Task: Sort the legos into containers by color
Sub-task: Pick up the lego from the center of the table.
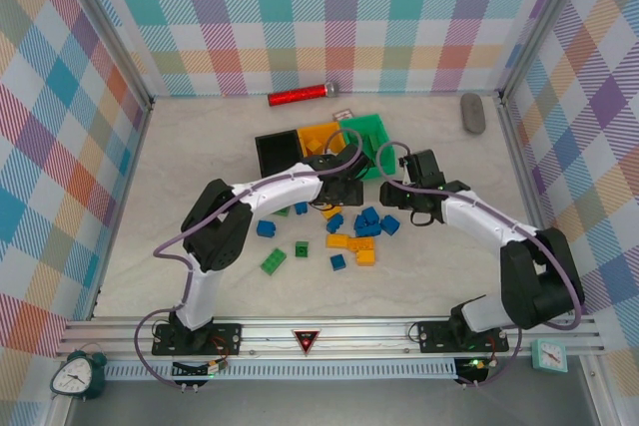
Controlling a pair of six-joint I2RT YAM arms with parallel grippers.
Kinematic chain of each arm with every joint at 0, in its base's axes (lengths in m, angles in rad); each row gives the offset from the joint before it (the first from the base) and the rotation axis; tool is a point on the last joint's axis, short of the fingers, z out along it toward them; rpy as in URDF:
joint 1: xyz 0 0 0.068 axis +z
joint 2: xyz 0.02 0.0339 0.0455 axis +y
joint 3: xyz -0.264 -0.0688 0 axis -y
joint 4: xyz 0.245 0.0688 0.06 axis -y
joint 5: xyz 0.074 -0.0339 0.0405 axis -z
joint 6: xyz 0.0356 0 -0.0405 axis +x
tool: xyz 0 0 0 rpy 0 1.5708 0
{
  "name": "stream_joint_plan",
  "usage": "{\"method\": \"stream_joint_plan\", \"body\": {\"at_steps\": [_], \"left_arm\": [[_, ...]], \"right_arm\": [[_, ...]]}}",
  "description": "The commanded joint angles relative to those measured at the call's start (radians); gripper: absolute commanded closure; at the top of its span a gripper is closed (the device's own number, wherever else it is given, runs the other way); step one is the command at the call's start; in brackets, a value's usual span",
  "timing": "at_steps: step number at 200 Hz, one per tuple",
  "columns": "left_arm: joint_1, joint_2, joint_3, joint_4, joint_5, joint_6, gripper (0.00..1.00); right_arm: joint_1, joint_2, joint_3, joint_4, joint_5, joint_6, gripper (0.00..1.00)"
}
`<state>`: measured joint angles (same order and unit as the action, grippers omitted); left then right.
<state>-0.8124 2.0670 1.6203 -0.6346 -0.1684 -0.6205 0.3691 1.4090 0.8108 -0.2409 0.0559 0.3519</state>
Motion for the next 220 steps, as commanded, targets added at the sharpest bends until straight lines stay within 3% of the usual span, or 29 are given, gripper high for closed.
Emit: {"method": "stream_joint_plan", "body": {"at_steps": [1,63,81,122,181,220], "left_arm": [[0.015,0.034,0.055,-0.068,-0.012,0.021,0.26],[0.024,0.108,0.119,-0.084,-0.019,0.031,0.32],[0.024,0.108,0.116,-0.064,0.004,0.045,0.46],[0.023,0.088,0.103,-0.057,0.012,0.05,0.65],[0.016,-0.074,0.075,-0.071,-0.047,0.074,0.69],[0.049,-0.123,0.147,-0.107,-0.114,0.128,0.68]], "right_arm": [[0.005,-0.012,-0.052,0.117,-0.008,0.028,0.42],[0.005,-0.006,-0.05,0.128,-0.043,0.038,0.42],[0.005,-0.02,-0.054,0.129,-0.038,0.04,0.42],[0.006,-0.035,-0.063,0.133,-0.031,0.042,0.41],[0.005,-0.042,-0.073,0.145,-0.028,0.048,0.41],[0.005,-0.038,-0.073,0.151,-0.037,0.053,0.41]]}}
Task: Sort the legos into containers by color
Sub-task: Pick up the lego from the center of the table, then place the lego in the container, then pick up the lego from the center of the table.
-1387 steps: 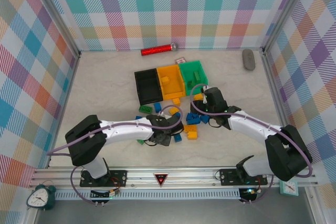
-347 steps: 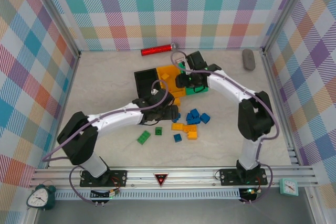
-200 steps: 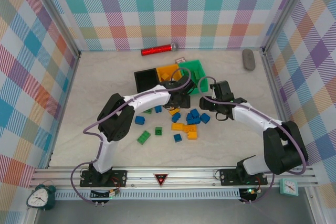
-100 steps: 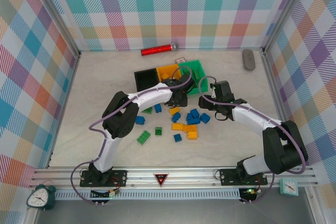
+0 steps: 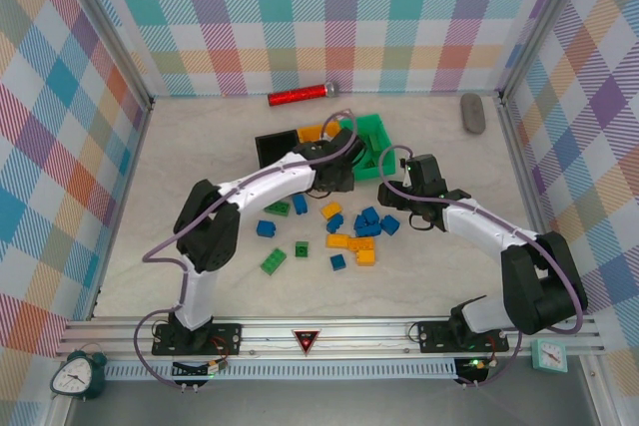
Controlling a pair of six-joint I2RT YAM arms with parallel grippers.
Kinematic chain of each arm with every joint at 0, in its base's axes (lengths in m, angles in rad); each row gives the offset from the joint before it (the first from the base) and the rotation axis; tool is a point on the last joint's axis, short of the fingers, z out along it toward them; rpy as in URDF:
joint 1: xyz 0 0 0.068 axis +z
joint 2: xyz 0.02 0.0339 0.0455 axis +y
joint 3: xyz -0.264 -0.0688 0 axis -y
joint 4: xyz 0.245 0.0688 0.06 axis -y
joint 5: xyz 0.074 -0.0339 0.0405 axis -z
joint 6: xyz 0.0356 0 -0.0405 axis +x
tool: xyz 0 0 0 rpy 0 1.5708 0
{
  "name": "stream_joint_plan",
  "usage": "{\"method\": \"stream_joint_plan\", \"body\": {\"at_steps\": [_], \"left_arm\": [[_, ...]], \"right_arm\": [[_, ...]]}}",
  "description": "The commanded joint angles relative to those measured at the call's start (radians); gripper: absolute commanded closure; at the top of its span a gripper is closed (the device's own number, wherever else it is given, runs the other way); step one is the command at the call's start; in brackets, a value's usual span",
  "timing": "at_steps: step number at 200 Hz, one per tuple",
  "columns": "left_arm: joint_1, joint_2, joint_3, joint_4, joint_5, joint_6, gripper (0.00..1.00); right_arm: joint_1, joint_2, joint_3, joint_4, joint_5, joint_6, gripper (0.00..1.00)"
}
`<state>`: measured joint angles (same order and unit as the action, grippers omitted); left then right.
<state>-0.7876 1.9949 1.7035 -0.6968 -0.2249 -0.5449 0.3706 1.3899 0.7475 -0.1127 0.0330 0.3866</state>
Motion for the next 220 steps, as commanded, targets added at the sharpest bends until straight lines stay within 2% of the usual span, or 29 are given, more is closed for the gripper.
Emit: {"method": "stream_joint_plan", "body": {"at_steps": [1,25,55,74,82,96,133,177,220], "left_arm": [[0.026,-0.05,0.067,-0.047,-0.058,0.053,0.68],[0.072,-0.001,0.169,-0.077,-0.054,0.081,0.64],[0.099,0.087,0.324,-0.148,-0.042,0.101,0.5],[0.098,0.079,0.31,-0.135,-0.026,0.102,0.46],[0.097,0.066,0.283,-0.118,-0.014,0.098,0.41],[0.097,0.023,0.214,-0.091,0.003,0.083,0.4],[0.065,-0.152,-0.054,0.055,0.036,0.076,0.4],[0.037,-0.347,-0.336,0.188,0.088,0.055,0.4],[0.027,-0.454,-0.518,0.241,0.107,0.036,0.4]], "right_arm": [[0.004,-0.019,-0.011,0.024,-0.014,0.018,0.41],[0.004,-0.013,-0.006,0.015,-0.022,0.018,0.41],[0.004,-0.024,-0.012,0.022,-0.028,0.019,0.41],[0.004,-0.02,-0.007,0.011,-0.03,0.017,0.41],[0.004,-0.023,-0.006,0.014,-0.033,0.018,0.41],[0.004,-0.02,-0.01,0.024,-0.034,0.018,0.41],[0.004,0.01,-0.001,0.034,-0.091,0.018,0.41],[0.016,0.121,0.054,0.017,-0.159,0.007,0.41],[0.076,0.204,0.148,-0.092,-0.148,-0.039,0.42]]}}
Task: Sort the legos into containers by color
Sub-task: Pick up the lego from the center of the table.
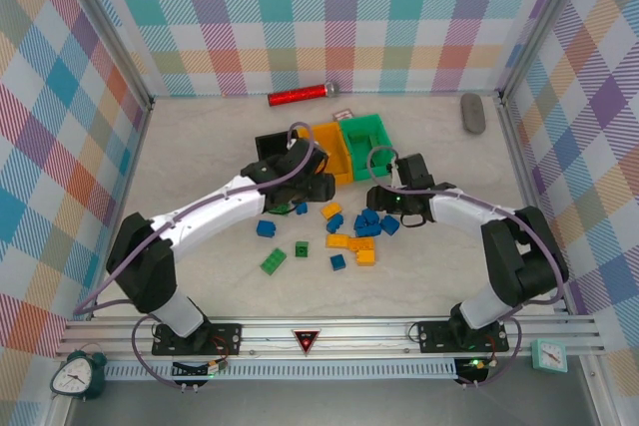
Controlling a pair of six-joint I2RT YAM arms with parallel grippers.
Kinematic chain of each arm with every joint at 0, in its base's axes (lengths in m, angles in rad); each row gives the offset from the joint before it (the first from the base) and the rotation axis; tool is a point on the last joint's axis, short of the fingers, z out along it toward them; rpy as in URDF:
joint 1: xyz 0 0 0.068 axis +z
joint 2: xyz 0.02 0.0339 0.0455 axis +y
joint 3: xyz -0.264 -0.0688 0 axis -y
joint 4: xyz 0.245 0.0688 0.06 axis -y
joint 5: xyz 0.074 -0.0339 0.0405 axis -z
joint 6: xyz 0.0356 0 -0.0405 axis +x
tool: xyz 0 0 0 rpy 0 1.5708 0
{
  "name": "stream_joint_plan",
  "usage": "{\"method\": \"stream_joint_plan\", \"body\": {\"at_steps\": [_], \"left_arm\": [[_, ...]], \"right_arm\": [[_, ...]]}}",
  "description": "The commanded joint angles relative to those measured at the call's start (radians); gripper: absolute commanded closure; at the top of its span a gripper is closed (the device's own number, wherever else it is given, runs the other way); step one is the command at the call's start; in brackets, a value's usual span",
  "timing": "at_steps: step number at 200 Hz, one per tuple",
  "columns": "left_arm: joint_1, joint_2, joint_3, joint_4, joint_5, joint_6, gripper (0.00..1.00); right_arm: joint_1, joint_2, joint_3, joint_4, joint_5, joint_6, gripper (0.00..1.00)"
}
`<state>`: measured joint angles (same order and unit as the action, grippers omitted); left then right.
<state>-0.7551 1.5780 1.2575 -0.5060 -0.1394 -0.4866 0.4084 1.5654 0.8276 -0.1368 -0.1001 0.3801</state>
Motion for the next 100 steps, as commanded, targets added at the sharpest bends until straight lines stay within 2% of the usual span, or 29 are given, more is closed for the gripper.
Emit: {"method": "stream_joint_plan", "body": {"at_steps": [1,41,100], "left_arm": [[-0.006,-0.039,-0.076,0.05,0.021,-0.023,0.4],[-0.021,-0.105,-0.196,0.104,0.002,-0.036,0.4],[-0.026,-0.173,-0.268,0.095,-0.078,-0.076,0.41]], "right_arm": [[0.04,0.029,0.071,-0.071,-0.013,-0.035,0.42],[0.076,0.094,0.128,-0.168,0.071,-0.051,0.43],[0.104,0.1,0.11,-0.228,0.105,-0.05,0.44]]}}
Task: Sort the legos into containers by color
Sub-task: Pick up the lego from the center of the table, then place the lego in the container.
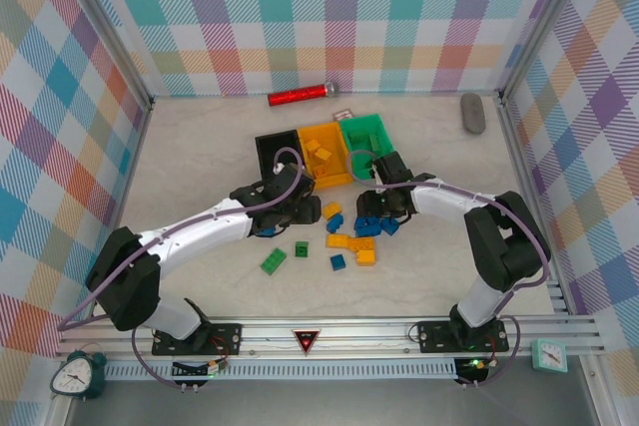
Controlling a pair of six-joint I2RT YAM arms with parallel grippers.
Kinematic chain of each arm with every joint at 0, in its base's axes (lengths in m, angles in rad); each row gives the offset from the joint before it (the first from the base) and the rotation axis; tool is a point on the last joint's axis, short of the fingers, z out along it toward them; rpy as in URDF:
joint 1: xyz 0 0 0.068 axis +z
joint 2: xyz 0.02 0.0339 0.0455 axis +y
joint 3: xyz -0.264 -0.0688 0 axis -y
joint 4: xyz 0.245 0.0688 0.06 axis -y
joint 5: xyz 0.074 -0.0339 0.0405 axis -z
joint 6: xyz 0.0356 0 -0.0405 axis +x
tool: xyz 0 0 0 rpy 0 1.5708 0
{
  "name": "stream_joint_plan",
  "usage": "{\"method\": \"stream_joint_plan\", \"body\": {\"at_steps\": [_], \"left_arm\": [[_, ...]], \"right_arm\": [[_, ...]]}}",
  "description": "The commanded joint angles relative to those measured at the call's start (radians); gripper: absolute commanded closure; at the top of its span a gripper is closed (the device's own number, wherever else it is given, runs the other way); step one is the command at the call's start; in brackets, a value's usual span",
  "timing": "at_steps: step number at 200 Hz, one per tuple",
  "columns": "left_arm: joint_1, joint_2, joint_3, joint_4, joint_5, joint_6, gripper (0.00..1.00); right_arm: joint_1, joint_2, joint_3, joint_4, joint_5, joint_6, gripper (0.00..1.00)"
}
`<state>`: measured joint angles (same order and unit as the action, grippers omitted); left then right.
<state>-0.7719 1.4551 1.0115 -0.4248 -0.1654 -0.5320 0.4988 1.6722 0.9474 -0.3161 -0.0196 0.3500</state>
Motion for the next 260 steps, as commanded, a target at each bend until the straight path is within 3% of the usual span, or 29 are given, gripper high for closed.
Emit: {"method": "stream_joint_plan", "body": {"at_steps": [1,47,77,125,210,260], "left_arm": [[-0.009,-0.052,-0.022,0.013,-0.054,-0.032,0.41],[-0.008,-0.078,-0.036,-0.018,-0.137,-0.07,0.41],[-0.008,-0.094,-0.063,-0.024,-0.174,-0.091,0.41],[-0.007,-0.156,-0.129,-0.04,-0.217,-0.146,0.41],[0.018,-0.291,-0.242,-0.159,-0.252,-0.306,0.43],[0.019,-0.379,-0.288,-0.17,-0.21,-0.314,0.43]], "right_arm": [[0.015,-0.007,-0.01,-0.049,0.025,-0.02,0.44],[0.016,0.01,-0.007,-0.068,0.044,-0.018,0.5],[0.016,-0.008,0.007,-0.064,0.045,-0.018,0.66],[0.024,-0.017,0.118,-0.086,-0.004,-0.014,0.66],[0.164,0.258,0.639,-0.13,-0.09,-0.01,0.65],[0.206,0.475,1.014,-0.225,-0.1,-0.014,0.6]]}}
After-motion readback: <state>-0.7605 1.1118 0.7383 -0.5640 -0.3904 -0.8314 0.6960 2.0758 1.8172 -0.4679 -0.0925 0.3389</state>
